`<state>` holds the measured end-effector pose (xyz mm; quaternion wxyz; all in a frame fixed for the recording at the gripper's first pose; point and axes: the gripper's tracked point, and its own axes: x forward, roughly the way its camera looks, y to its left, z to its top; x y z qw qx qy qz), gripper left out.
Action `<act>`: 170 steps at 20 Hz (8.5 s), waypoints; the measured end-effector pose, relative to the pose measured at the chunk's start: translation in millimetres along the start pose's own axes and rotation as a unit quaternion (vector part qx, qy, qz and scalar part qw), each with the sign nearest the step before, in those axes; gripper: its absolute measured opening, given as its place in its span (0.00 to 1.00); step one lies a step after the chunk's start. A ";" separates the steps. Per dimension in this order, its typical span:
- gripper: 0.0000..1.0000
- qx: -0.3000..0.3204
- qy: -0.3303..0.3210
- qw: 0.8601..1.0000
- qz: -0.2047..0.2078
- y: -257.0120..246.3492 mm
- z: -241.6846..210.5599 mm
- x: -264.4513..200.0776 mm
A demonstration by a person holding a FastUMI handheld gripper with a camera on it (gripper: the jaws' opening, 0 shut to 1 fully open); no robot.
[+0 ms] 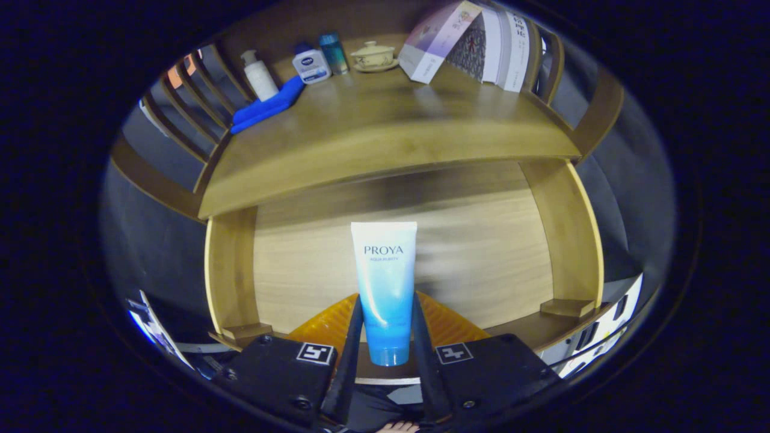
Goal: Pull open the drawer, take out the items inside it, and place them on the countertop above the cabinet.
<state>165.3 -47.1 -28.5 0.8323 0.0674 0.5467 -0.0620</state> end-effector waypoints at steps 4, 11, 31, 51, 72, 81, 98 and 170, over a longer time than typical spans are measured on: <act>0.48 0.006 -0.016 1.000 -0.013 -0.5 27.2 -10.4; 0.48 0.006 -0.032 0.999 -0.002 14.4 81.8 -2.9; 0.48 0.020 -0.073 0.997 -0.008 20.7 171.0 44.3; 0.61 -0.035 -0.299 0.952 0.058 25.7 109.0 -75.0; 1.00 -0.125 -0.590 0.797 0.036 -18.0 -103.4 -97.8; 1.00 -0.105 -0.515 0.850 0.025 -29.2 -150.9 9.2; 1.00 -0.079 -0.490 0.868 0.014 -32.4 -130.1 54.3; 0.99 -0.093 -0.544 0.830 0.074 17.3 -136.8 -127.6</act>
